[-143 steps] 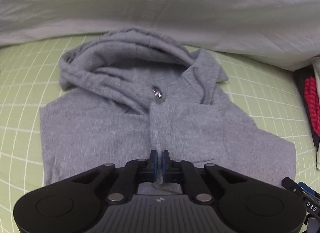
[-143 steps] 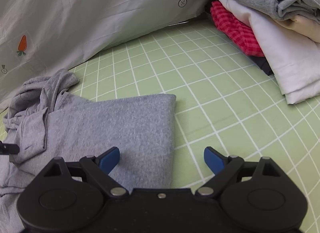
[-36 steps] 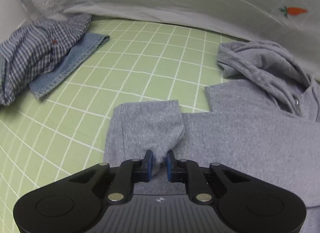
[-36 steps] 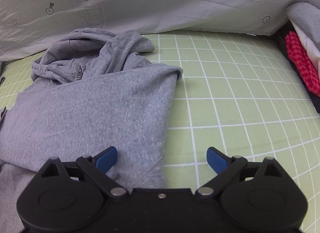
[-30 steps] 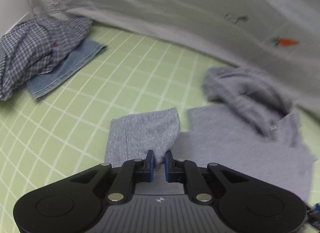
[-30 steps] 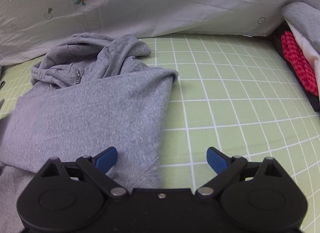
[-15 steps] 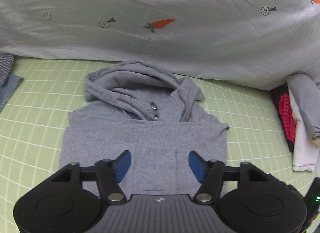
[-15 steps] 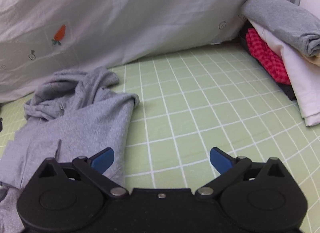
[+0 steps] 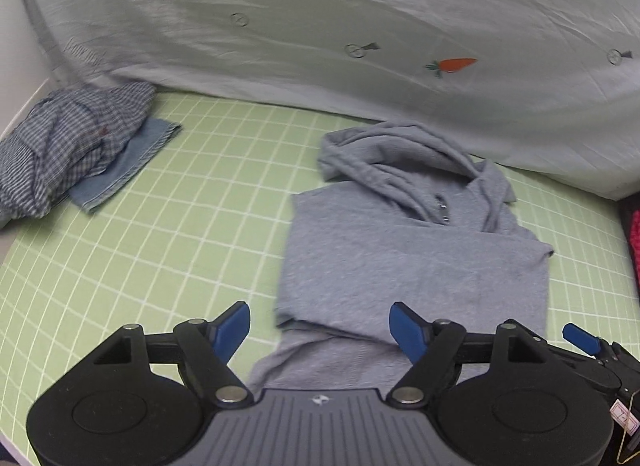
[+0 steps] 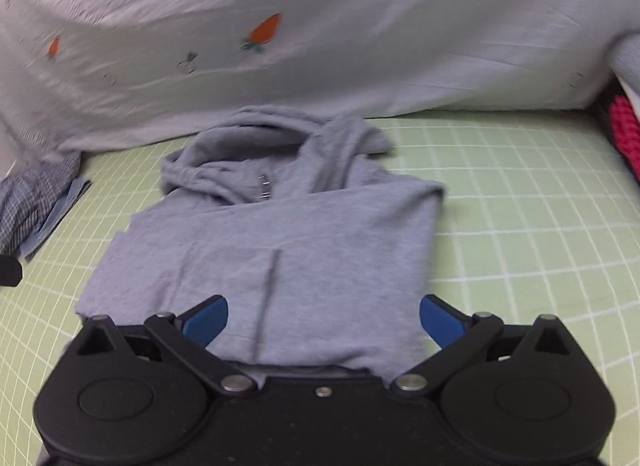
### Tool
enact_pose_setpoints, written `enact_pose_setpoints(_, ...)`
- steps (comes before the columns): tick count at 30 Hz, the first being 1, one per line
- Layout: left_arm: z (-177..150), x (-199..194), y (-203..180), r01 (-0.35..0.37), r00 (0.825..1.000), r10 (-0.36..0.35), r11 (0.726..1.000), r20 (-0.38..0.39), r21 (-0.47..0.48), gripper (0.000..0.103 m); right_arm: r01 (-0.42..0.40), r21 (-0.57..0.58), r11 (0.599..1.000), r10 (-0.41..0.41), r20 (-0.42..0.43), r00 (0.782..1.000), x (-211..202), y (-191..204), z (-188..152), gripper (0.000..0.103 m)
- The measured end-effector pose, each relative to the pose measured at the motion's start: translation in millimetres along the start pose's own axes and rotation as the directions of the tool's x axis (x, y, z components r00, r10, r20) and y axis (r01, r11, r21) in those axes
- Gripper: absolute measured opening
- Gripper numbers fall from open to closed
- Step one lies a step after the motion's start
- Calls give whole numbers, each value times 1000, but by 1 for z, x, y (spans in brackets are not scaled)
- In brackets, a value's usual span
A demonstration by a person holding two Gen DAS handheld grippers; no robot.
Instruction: Fold clothes
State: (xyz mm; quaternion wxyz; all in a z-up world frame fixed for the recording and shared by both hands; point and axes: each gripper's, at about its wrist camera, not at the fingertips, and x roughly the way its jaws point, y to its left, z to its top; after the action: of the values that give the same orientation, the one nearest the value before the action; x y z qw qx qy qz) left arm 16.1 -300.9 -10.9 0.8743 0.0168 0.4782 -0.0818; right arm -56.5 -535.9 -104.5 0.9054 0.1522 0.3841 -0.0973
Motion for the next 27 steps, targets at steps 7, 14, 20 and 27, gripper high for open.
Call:
enact_pose_setpoints(7,11,34,30,33,998,-36,997,-53,-65,82,-46,-30,998,43,-95,995,31,36,7,86)
enact_pose_setpoints(14,24,80,38,56,993,-65,995,-104,-81,82,-40,-32,999,35,-149,988,59,50,10,70)
enact_pose_setpoints(20,24,96,42,71,987,-80,995,-137,-68,82,-102,-92,991,88,-147,985,58,58,14,10)
enact_pose_setpoints(27,25,87,40,80,990,-85,996,-109,-50,82,-95,-100,990,90,-55,994,27,48,32,5)
